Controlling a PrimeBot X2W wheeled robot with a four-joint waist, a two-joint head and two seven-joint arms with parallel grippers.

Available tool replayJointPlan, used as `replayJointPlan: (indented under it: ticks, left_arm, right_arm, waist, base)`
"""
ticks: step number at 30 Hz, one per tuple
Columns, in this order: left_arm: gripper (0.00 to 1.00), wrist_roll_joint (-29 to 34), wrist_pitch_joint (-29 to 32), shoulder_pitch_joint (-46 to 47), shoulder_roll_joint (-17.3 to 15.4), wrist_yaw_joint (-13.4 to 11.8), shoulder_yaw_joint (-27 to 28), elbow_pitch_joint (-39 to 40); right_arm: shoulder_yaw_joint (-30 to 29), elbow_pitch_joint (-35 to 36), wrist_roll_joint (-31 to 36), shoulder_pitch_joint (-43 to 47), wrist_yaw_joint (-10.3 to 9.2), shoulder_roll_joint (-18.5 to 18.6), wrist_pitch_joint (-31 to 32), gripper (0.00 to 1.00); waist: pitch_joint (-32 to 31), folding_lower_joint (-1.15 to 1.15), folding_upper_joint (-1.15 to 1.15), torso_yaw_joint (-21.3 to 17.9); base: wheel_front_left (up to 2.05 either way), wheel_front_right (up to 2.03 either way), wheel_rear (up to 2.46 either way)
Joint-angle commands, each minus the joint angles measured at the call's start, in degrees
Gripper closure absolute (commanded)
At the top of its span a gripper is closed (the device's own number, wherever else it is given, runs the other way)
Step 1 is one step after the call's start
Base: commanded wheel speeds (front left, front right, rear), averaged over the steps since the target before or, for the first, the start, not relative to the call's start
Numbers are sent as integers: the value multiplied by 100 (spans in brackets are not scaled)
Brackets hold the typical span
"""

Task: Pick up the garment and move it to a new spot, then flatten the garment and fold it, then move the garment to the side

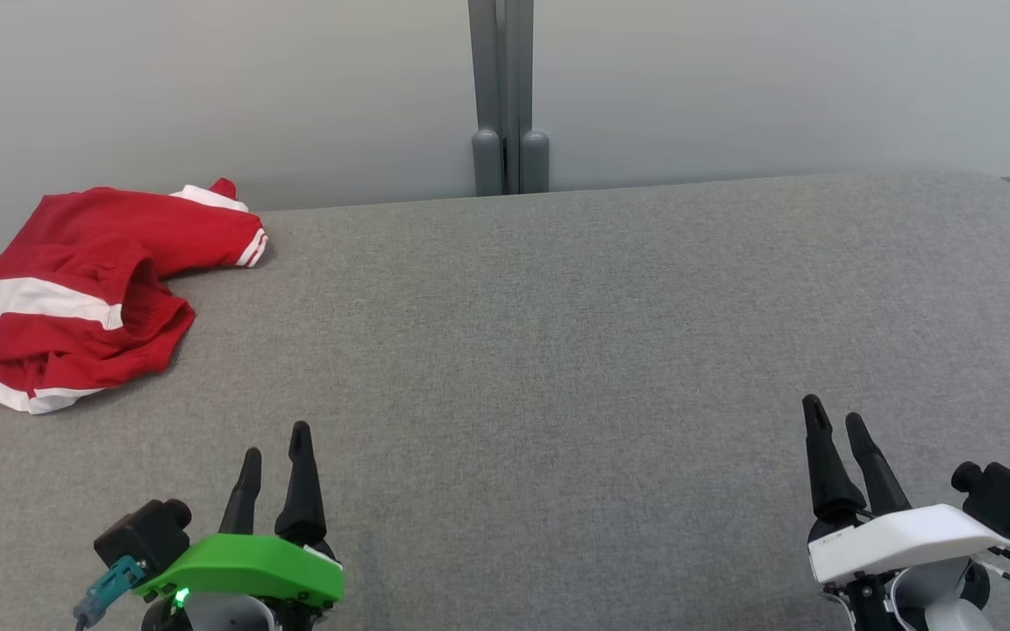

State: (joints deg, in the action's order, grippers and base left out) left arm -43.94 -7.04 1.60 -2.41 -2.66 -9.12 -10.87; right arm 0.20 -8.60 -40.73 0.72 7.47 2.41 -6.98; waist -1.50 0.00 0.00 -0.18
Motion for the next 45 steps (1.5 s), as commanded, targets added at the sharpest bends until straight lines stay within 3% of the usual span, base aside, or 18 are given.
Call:
replayJointPlan:
  ticks: [1,28,45]
  left_arm:
    - [0,193,-51,-39,-40,-47,-26,45]
    - [0,1809,-439,-172,-53,-300,-288,-202]
    - [0,2311,-633,-257,-58,-433,-477,-427]
  right_arm:
    - [19,48,197,7,2,34,-55,0]
    - [226,-10,2239,105,2,46,-442,0]
    - [245,-52,3070,146,3,53,-646,0]
  waist:
    - [-3,0,0,0]
    - [-45,0,0,-19]
    - [-111,0,0,-17]
  base:
    - [0,0,0]
    - [0,0,0]
    - [0,0,0]
